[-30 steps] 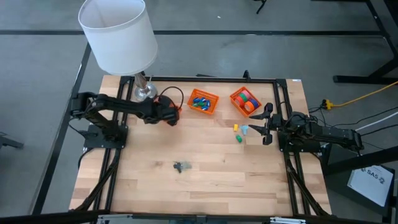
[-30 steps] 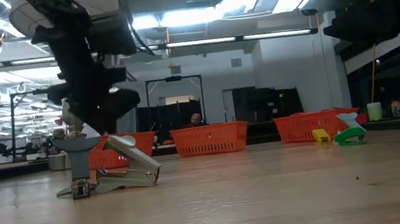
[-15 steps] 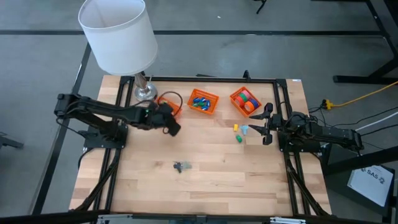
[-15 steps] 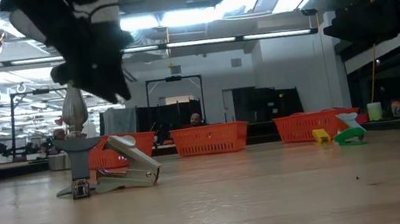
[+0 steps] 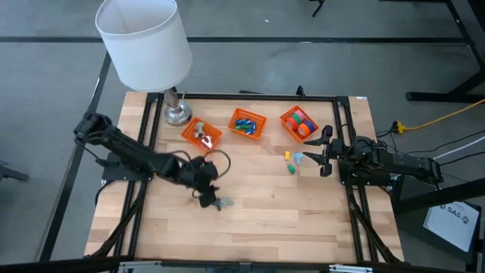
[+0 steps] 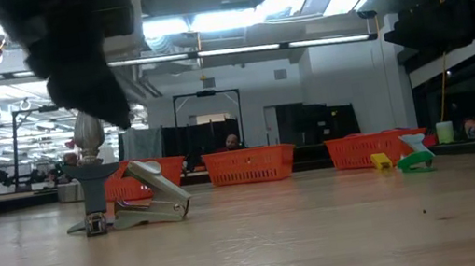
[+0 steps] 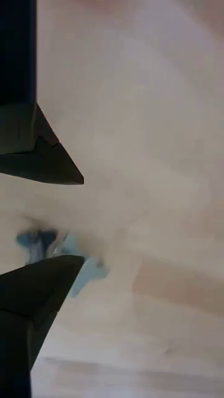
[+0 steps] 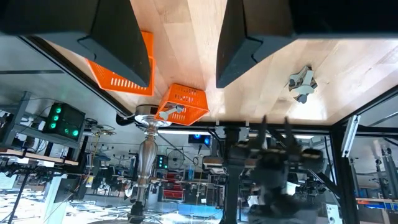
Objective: Pick and place Stapler, Stapler remover, tape
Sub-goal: Put the dark blue staple remover into the left orange bin
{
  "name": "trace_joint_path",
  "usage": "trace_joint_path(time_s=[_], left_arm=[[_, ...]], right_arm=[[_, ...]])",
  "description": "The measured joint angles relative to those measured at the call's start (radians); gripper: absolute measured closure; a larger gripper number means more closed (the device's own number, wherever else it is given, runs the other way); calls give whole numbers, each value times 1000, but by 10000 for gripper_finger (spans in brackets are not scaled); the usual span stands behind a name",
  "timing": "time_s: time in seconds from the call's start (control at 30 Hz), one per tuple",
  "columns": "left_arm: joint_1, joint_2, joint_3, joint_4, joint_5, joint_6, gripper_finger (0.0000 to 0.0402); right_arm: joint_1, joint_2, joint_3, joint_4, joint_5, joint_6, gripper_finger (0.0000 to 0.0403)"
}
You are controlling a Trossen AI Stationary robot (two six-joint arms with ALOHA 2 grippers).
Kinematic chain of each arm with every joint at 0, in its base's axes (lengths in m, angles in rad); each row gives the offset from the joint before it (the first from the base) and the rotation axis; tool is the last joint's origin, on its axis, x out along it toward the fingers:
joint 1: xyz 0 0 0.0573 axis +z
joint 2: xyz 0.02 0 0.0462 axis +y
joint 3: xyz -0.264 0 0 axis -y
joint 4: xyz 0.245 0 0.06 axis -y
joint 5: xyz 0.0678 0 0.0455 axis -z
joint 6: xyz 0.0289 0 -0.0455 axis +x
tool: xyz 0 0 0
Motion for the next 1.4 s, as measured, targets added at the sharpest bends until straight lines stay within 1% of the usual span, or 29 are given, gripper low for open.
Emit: trace_joint_path(time_s=[0.07,0.23,0.3,0.4,0.47,0.57,0.77,0.93,1.2,1.4], left_arm=[[-35,41,0,30,14,4,210],[-101,145,0,45,82,31,210],[-115,173,0,43,103,-15,210],[-119,198,0,38,121,-125,210],[-119,200,0,44,127,-178,210],[-119,199,0,45,124,-207,213],[-118,191,0,30,110,-175,223],[-104,188,0,-6,76,-191,234],[-104,185,0,-6,76,-175,251],[-104,141,0,-14,55,-175,265]], right_arm=[[0,0,0,0,0,0,215],[0,0,0,0,0,0,215],[0,0,0,0,0,0,215],[0,0,0,0,0,0,215],[0,0,0,0,0,0,215],[0,0,0,0,0,0,215],[0,0,0,0,0,0,215],[0,0,0,0,0,0,215],[0,0,0,0,0,0,215],[0,0,0,0,0,0,214]])
